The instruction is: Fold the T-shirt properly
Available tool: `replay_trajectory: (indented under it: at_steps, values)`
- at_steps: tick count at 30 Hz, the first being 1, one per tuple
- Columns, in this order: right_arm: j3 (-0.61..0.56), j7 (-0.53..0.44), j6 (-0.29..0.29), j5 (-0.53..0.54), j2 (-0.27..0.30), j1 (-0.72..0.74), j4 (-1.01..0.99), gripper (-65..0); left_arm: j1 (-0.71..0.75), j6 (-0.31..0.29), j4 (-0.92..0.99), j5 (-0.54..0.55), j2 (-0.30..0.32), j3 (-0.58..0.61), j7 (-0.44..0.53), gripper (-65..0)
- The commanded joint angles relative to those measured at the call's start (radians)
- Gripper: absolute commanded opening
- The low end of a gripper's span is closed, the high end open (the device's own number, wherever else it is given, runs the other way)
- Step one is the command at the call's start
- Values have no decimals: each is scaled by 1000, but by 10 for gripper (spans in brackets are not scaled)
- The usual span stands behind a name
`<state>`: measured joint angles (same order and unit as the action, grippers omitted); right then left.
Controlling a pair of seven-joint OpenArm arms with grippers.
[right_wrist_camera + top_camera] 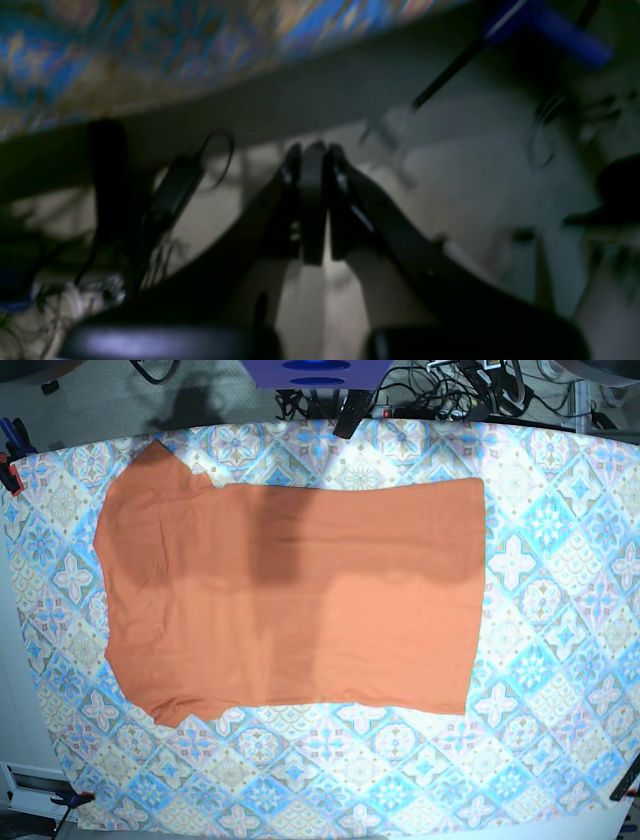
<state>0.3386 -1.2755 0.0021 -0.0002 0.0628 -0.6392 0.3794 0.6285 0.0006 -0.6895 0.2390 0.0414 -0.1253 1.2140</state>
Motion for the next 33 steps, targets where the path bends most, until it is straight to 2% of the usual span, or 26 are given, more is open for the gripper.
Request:
replay_trajectory:
  at_steps: [1,6,11,15,19,23,30,33]
  values:
    - [7,-26,-1,2,-8,-44,51,-650,55,5,-66,10,7,-1,34,-650]
    - [101,-23,-1,-1,-99,-153,350,-650,162,5,-330,10,-24,-1,-16,-599]
    - [147,-19,-1,-4,-179,-242,605,-650,256,5,-577,10,-27,-1,-198,-591]
    - [147,23,-1,-42,-192,-301,751,-650,310,5,-757,10,-24,-1,-329,-587]
    - [144,262,-1,-129,-206,-331,933,-650,336,5,-922,6,-19,-6,-494,-584]
    - [141,486,-1,-136,-220,-342,1108,-650,337,5,-1045,-50,-2,-40,-667,-584]
    - [139,761,2,-139,-220,-333,1328,-650,290,5,-1202,-117,1,-47,-972,-584]
    - [115,877,2,-139,-220,-331,1409,-650,259,5,-1215,-140,-1,-46,-1060,-584]
